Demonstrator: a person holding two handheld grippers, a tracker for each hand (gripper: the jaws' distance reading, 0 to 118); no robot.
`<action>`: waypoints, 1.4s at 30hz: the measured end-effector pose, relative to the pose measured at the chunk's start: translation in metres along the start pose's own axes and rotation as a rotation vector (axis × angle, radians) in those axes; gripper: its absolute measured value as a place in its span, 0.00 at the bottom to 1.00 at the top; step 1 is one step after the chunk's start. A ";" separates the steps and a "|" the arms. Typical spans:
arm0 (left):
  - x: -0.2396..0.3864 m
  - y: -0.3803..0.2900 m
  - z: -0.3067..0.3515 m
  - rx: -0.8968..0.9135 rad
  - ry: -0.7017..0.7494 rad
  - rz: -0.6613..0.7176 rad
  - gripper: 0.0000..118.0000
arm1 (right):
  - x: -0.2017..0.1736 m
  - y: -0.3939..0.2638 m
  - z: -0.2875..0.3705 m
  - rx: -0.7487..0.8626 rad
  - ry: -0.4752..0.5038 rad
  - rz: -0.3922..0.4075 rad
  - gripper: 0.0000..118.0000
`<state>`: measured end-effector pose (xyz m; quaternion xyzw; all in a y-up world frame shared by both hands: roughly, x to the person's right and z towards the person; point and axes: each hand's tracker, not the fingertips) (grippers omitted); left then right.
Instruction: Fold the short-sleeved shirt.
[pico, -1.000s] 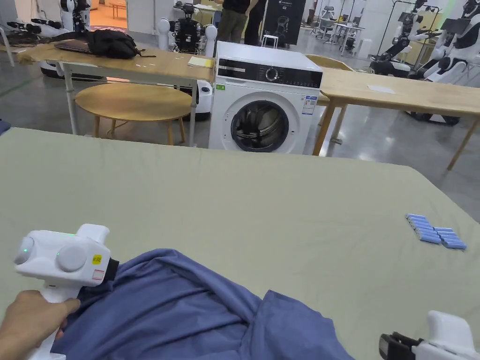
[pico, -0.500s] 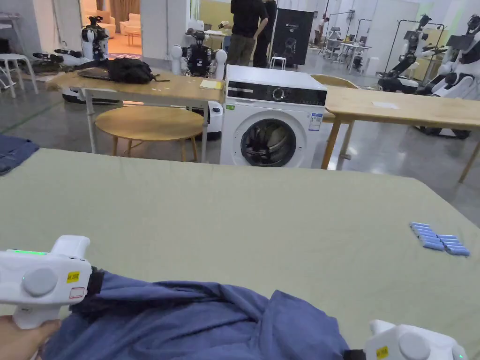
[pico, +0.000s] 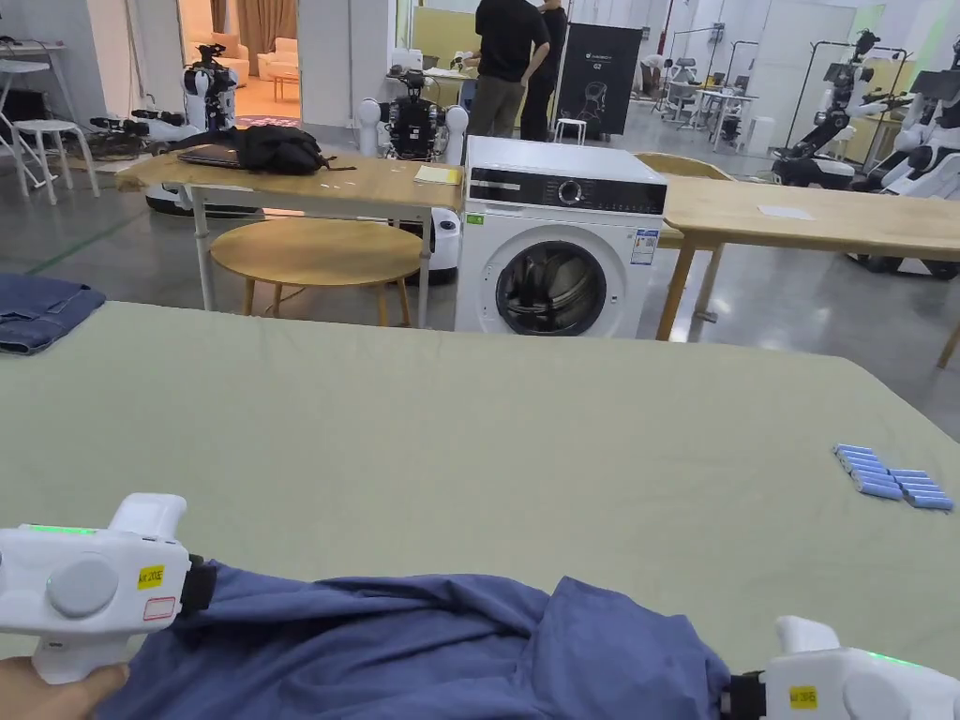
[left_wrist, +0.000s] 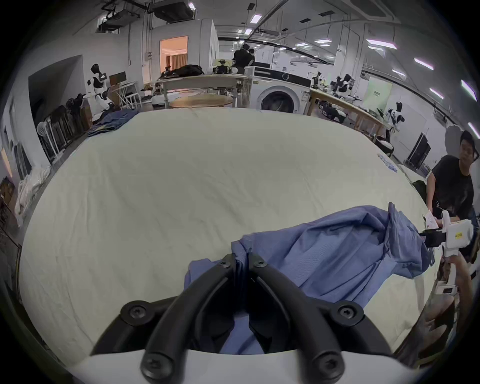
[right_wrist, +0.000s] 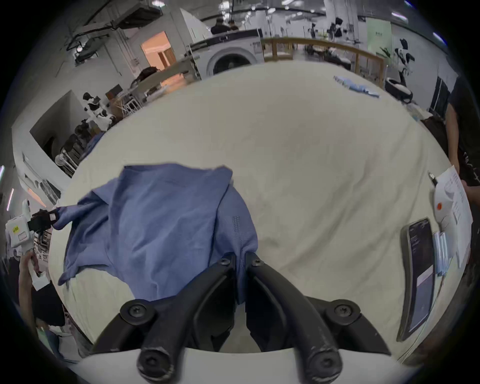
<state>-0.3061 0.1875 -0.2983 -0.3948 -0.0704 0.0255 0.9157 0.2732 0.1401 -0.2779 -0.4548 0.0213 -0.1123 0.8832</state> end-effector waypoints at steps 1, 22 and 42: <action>-0.001 0.002 0.003 0.005 0.002 -0.002 0.01 | 0.000 0.002 0.006 0.036 -0.012 0.000 0.04; -0.039 0.138 0.199 0.556 0.064 0.069 0.01 | -0.091 0.153 0.182 0.694 0.001 0.177 0.04; -0.044 0.276 0.221 0.585 0.189 0.026 0.01 | -0.175 0.297 0.237 0.849 -0.163 0.281 0.04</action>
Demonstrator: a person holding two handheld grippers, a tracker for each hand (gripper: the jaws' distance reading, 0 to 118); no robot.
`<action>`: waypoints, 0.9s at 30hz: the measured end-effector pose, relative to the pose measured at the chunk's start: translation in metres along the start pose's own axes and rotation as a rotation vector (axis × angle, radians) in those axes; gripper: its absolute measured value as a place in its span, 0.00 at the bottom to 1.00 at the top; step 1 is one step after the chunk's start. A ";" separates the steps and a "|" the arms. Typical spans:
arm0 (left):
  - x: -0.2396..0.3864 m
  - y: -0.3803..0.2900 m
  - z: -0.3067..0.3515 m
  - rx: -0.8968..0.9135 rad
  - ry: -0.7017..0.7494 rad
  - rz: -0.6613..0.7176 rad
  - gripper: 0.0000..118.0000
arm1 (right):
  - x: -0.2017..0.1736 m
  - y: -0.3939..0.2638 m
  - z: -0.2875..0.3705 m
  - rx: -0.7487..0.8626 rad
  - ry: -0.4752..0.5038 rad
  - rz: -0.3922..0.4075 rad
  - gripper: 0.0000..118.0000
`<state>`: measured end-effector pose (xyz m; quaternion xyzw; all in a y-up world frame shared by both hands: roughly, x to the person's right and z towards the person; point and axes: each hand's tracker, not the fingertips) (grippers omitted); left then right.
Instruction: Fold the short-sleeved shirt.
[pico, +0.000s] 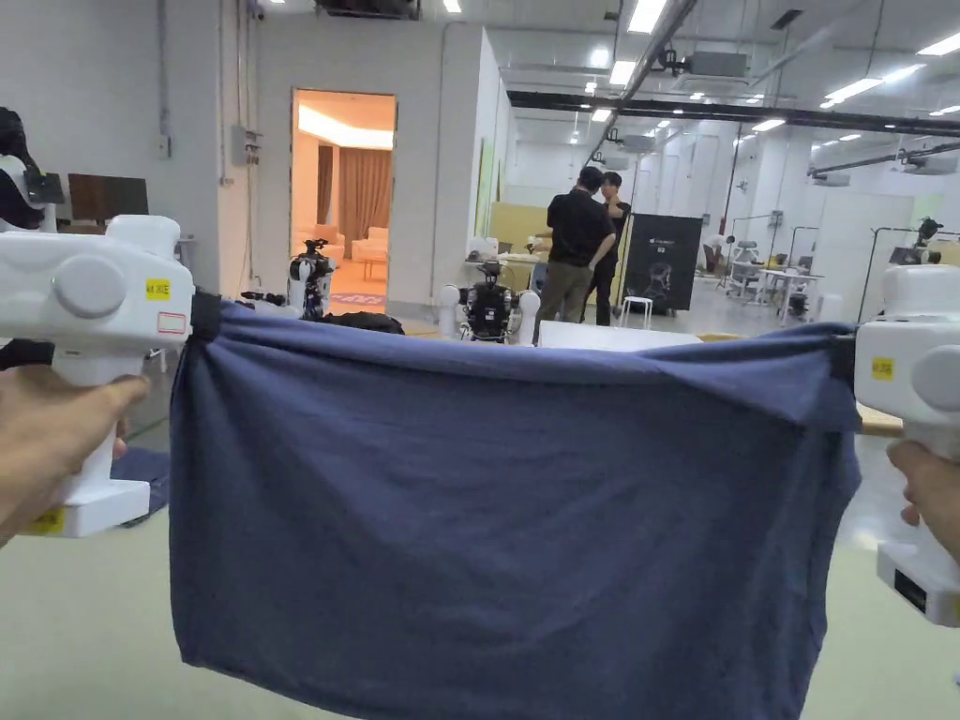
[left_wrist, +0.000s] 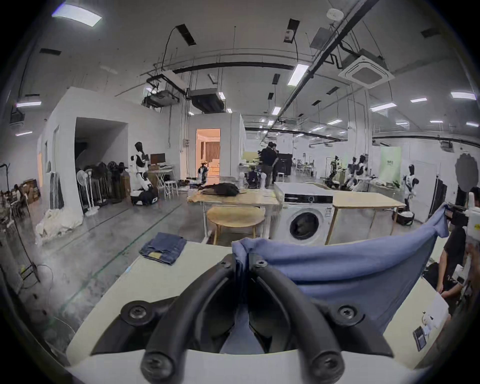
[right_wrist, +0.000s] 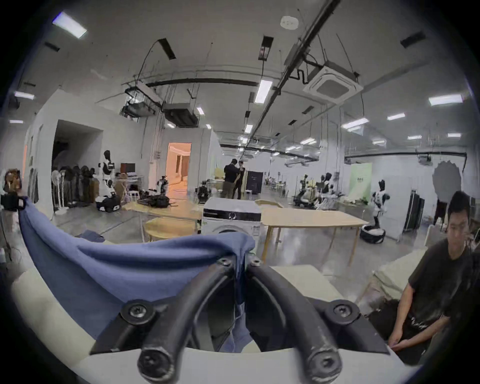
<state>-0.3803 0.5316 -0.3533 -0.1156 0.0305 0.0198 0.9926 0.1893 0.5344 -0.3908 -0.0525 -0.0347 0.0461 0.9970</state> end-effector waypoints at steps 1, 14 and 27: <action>0.002 0.008 -0.004 0.002 0.002 -0.007 0.01 | -0.001 0.008 -0.004 0.003 -0.014 0.002 0.04; 0.012 0.041 -0.037 0.037 0.057 -0.050 0.01 | -0.010 0.042 -0.031 0.074 -0.058 0.031 0.04; 0.007 -0.107 -0.014 -0.108 0.015 -0.036 0.01 | -0.009 -0.091 0.009 -0.072 -0.060 0.045 0.04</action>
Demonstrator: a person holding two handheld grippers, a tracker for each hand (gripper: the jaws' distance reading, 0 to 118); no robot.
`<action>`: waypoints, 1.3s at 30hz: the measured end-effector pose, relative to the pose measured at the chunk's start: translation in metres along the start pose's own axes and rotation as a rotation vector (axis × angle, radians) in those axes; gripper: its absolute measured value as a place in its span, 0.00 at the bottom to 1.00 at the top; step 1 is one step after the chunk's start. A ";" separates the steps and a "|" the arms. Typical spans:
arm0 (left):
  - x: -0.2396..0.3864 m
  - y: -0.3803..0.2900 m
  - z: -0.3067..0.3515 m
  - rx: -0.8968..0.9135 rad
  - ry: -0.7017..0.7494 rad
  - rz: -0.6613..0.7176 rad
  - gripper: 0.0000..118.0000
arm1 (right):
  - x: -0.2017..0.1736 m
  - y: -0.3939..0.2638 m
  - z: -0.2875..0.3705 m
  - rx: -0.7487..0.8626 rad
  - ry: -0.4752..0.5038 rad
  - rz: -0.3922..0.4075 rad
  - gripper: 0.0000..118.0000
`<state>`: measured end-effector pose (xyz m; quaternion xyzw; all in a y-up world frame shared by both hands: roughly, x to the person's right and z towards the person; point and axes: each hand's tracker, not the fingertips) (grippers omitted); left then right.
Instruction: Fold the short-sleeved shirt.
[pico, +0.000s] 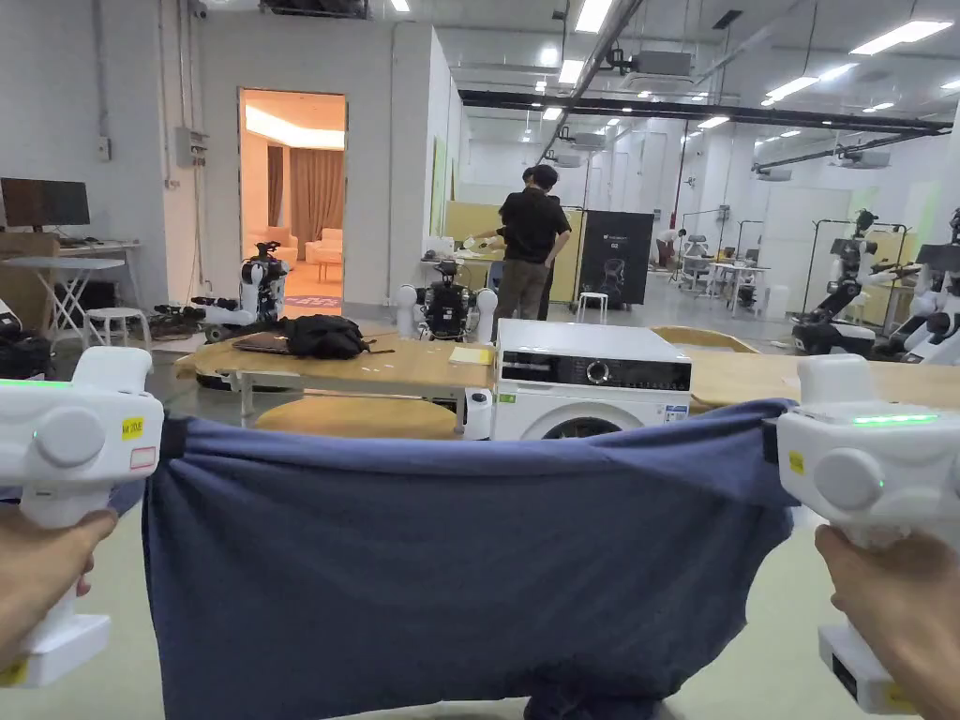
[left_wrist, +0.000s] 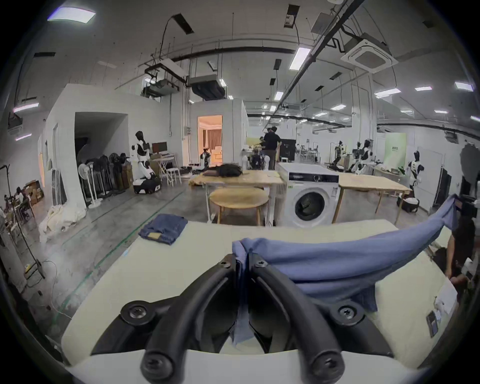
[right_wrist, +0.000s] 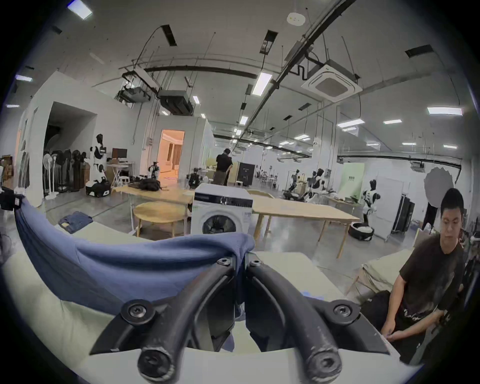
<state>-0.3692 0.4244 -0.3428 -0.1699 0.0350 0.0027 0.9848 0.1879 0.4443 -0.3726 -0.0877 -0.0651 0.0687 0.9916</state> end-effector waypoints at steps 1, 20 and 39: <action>0.002 -0.011 0.007 0.002 0.002 -0.001 0.01 | 0.003 -0.009 0.008 -0.017 0.007 0.002 0.04; 0.010 -0.207 0.142 -0.125 -0.083 0.015 0.01 | 0.021 -0.182 0.151 -0.234 0.055 0.045 0.04; 0.009 -0.355 0.130 -0.464 -0.059 0.059 0.19 | 0.012 -0.332 0.153 -0.589 0.097 0.052 0.19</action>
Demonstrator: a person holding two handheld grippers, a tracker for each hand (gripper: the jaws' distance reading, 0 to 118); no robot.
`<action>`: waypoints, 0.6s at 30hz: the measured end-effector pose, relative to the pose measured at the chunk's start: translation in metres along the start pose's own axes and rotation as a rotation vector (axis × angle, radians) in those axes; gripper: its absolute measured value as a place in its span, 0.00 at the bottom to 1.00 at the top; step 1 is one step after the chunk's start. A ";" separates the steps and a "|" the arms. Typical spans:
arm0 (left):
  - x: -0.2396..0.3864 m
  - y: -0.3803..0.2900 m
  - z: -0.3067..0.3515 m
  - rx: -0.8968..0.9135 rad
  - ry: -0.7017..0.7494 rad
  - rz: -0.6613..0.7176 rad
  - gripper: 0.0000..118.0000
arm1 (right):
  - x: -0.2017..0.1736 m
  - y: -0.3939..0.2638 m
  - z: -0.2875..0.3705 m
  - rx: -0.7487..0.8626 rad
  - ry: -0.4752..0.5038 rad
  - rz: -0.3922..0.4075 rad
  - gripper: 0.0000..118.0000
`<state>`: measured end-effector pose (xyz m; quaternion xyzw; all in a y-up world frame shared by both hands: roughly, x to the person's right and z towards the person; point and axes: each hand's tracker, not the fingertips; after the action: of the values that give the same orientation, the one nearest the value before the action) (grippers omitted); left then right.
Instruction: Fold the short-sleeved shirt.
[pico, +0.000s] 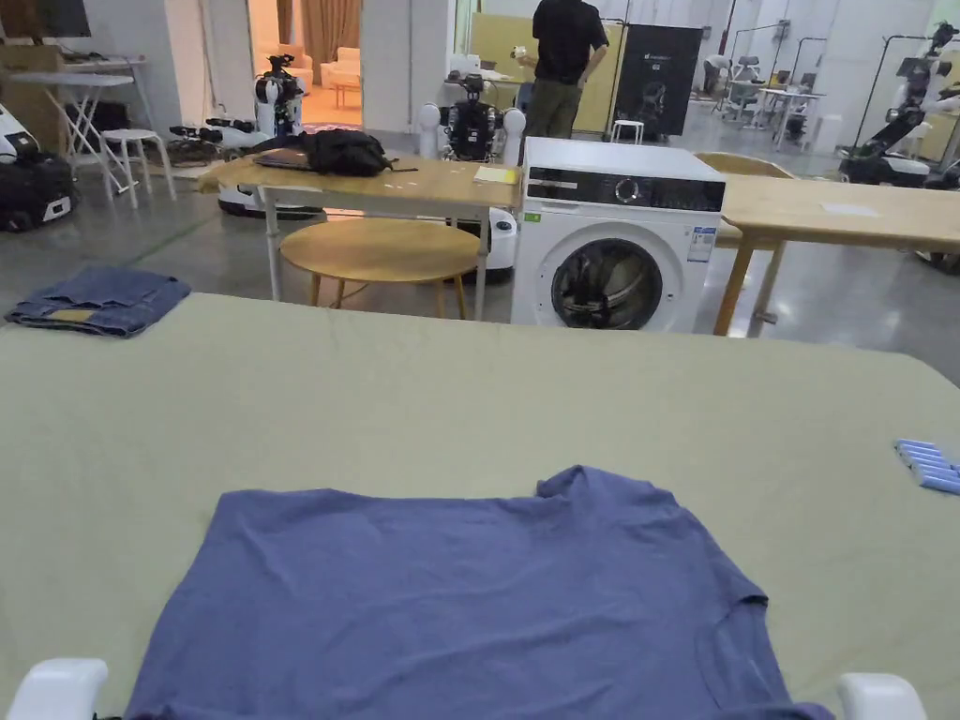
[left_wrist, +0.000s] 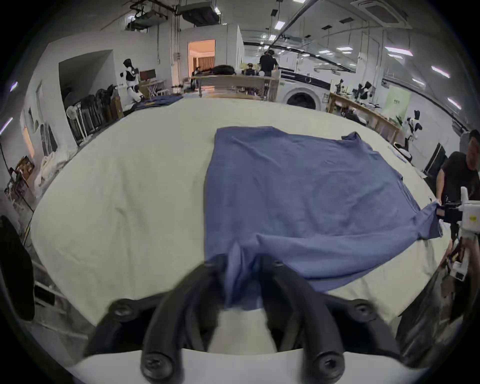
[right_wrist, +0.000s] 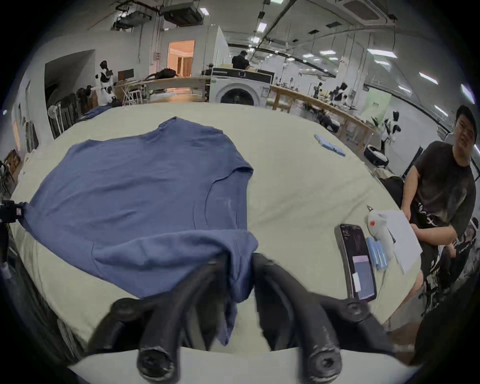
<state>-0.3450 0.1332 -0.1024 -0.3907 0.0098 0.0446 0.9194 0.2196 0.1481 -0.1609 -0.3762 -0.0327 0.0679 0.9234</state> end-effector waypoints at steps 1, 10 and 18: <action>-0.001 0.002 0.001 0.002 -0.013 0.015 0.28 | -0.001 0.001 0.002 0.011 -0.002 0.001 0.32; 0.050 0.044 0.032 0.290 -0.041 -0.012 0.37 | -0.044 0.042 0.030 0.265 0.068 -0.100 0.55; 0.096 0.068 0.039 0.450 0.060 -0.074 0.00 | -0.103 0.069 0.049 0.455 0.109 -0.101 0.00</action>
<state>-0.2558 0.2151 -0.1290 -0.1768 0.0323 -0.0040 0.9837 0.1057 0.2148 -0.1749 -0.1593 0.0145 0.0068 0.9871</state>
